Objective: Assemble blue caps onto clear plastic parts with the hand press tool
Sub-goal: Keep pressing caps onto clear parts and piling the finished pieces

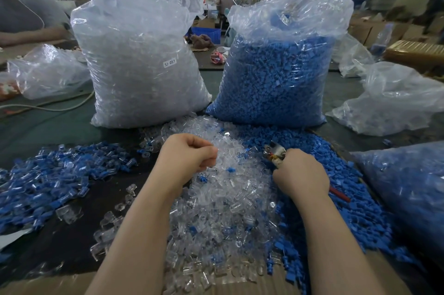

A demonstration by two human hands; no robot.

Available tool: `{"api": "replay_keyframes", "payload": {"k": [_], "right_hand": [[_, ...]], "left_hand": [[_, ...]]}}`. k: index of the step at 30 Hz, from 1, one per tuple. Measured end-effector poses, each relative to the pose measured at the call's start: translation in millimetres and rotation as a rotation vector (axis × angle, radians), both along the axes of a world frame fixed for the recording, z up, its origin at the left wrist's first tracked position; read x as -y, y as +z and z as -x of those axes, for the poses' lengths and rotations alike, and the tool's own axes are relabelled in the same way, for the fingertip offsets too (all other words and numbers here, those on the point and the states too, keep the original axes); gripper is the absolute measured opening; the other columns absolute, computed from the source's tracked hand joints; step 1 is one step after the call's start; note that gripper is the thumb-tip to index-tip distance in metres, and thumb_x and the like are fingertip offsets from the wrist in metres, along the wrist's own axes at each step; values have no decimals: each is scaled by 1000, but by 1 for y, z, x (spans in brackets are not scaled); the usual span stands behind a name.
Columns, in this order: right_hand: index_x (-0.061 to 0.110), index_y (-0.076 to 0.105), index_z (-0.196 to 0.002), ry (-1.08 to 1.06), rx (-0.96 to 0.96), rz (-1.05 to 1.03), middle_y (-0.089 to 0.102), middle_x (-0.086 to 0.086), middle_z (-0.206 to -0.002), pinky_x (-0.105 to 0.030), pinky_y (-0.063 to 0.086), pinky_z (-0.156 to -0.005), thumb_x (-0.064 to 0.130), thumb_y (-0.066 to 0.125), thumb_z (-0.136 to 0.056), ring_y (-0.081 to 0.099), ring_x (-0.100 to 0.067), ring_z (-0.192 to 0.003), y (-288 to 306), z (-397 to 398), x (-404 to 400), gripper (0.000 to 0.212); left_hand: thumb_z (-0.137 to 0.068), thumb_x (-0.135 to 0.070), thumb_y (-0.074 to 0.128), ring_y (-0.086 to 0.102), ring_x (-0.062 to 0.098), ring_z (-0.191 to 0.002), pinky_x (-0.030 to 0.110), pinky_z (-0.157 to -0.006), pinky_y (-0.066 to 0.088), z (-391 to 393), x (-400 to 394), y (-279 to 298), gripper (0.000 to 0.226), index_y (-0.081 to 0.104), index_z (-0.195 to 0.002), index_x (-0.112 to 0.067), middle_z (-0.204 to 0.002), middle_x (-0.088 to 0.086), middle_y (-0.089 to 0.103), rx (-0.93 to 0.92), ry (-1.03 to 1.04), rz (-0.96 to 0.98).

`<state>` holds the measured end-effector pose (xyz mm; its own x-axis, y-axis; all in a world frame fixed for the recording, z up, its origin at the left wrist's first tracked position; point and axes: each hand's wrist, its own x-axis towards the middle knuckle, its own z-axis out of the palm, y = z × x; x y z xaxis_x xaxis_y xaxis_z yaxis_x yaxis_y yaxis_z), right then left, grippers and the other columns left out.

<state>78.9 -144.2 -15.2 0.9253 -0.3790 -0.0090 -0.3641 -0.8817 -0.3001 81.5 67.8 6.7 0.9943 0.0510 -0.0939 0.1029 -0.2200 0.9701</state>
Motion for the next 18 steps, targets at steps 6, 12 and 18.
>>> {"api": "replay_keyframes", "payload": {"k": [6, 12, 18], "right_hand": [[17, 49, -74, 7, 97, -77, 54, -3, -71, -27, 27, -48, 23, 57, -84, 47, -19, -59, 1, -1, 3, 14], [17, 57, -73, 163, 394, -339, 60, -2, -69, -34, 40, -57, 30, 60, -85, 54, -25, -66, 17, -3, -2, 18], [22, 67, -78, 302, 565, -688, 65, 6, -68, -35, 50, -67, 23, 72, -83, 58, -9, -65, 30, 6, -21, 7]], "left_hand": [[-84, -7, 73, 72, 14, -66, 27, -67, 57, 4, 15, 4, 10, 68, -92, -3, -72, 6, 75, 19, -1, 165], [-82, -5, 75, 72, 13, -68, 24, -67, 58, 9, 30, 9, 13, 69, -94, -5, -75, 8, 76, 69, 76, 360], [-81, -3, 76, 72, 12, -66, 18, -62, 57, 12, 41, 11, 8, 71, -87, -7, -69, 7, 74, 185, 177, 361]]}}
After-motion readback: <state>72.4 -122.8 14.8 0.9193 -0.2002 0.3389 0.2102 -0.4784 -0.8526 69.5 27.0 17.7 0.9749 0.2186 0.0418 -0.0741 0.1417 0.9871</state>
